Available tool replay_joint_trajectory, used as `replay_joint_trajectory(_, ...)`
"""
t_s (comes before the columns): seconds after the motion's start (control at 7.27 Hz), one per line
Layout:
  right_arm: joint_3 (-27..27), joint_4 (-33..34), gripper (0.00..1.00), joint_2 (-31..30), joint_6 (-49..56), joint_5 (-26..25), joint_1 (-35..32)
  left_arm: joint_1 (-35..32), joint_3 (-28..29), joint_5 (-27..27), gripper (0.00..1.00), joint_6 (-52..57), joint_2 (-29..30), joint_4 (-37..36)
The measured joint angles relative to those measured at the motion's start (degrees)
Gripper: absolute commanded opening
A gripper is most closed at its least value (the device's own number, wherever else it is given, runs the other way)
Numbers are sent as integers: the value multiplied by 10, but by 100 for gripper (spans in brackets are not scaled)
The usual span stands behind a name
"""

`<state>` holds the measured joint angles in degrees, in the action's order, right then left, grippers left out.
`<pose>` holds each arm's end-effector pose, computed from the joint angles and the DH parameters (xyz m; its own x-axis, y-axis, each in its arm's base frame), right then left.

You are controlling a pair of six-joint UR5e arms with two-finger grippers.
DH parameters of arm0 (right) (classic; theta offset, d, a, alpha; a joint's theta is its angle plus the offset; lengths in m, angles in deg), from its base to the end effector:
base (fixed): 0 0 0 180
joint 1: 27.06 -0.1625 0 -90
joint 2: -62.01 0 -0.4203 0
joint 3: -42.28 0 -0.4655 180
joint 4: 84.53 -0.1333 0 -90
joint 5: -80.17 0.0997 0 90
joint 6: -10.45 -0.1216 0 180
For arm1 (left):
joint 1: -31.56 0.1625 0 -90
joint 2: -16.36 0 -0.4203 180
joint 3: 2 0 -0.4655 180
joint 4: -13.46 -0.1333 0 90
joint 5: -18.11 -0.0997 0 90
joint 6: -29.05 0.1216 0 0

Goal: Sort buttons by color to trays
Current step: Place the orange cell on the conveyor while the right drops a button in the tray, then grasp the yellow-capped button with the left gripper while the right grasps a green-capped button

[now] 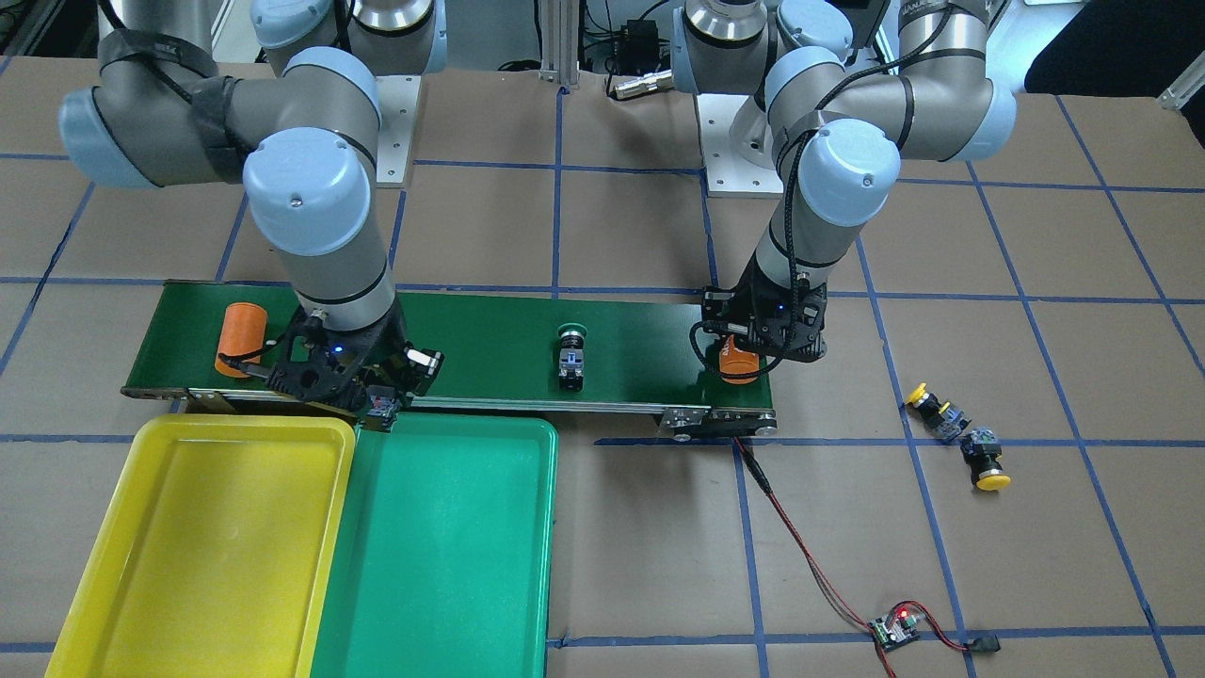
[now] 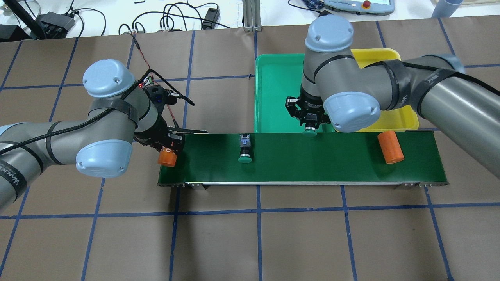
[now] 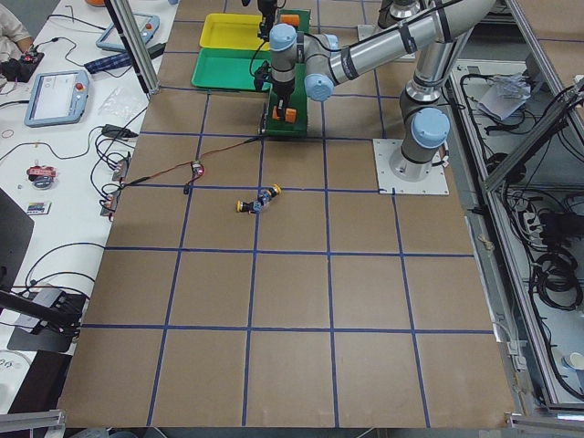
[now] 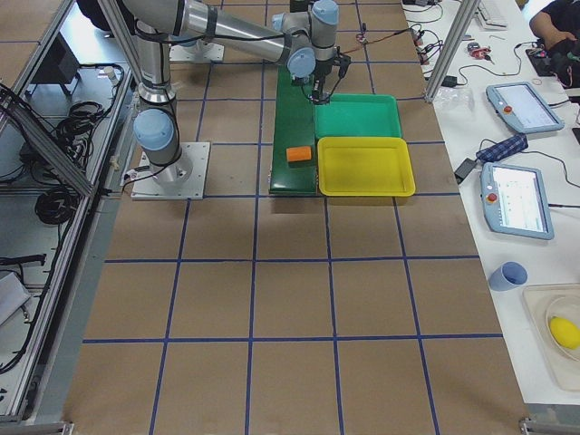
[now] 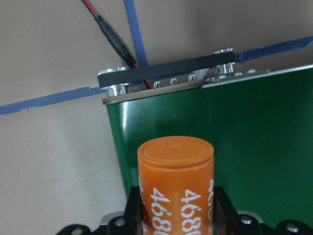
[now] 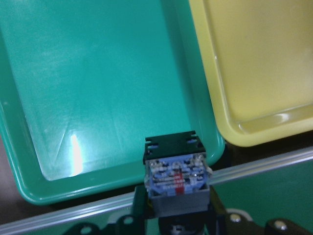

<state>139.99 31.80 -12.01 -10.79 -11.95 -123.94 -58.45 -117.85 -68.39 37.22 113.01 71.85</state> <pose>0.2054 -0.6271 0.2627 -0.9683 0.2493 0.0178 0.2480 0.9671 -0.0563 -0.1408 -0.5390 0.2070 -0.9880 0.1413 0.0626 0.1420 0.9898 0.0067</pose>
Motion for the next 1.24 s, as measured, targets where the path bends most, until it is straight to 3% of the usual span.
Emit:
replay_joint_trajectory(0.28, -41, 64, 0, 64, 28, -1, 13, -2, 1, 7, 0, -35, 12, 4)
replay_joint_trajectory(0.41, -59, 104, 0, 105, 31, -1, 14, -4, 1, 6, 39, -44, 14, 7)
replay_joint_trajectory(0.55, -74, 129, 24, 138, 32, -1, 14, -7, 0, 4, 86, -47, 15, 9)
replay_joint_trajectory(0.69, -83, 142, 89, 160, 32, 1, 14, -10, -1, 2, 100, -49, 15, 9)
replay_joint_trajectory(0.83, -85, 147, 100, 169, 32, 4, 14, -12, 1, 1, 100, -49, 15, 6)
replay_joint_trajectory(1.1, -80, 146, 100, 175, 31, 6, 13, -4, 33, 1, 100, -49, 1, 32)
replay_joint_trajectory(1.24, -79, 143, 100, 174, 30, 6, 12, 18, 75, 2, 100, -50, -2, 90)
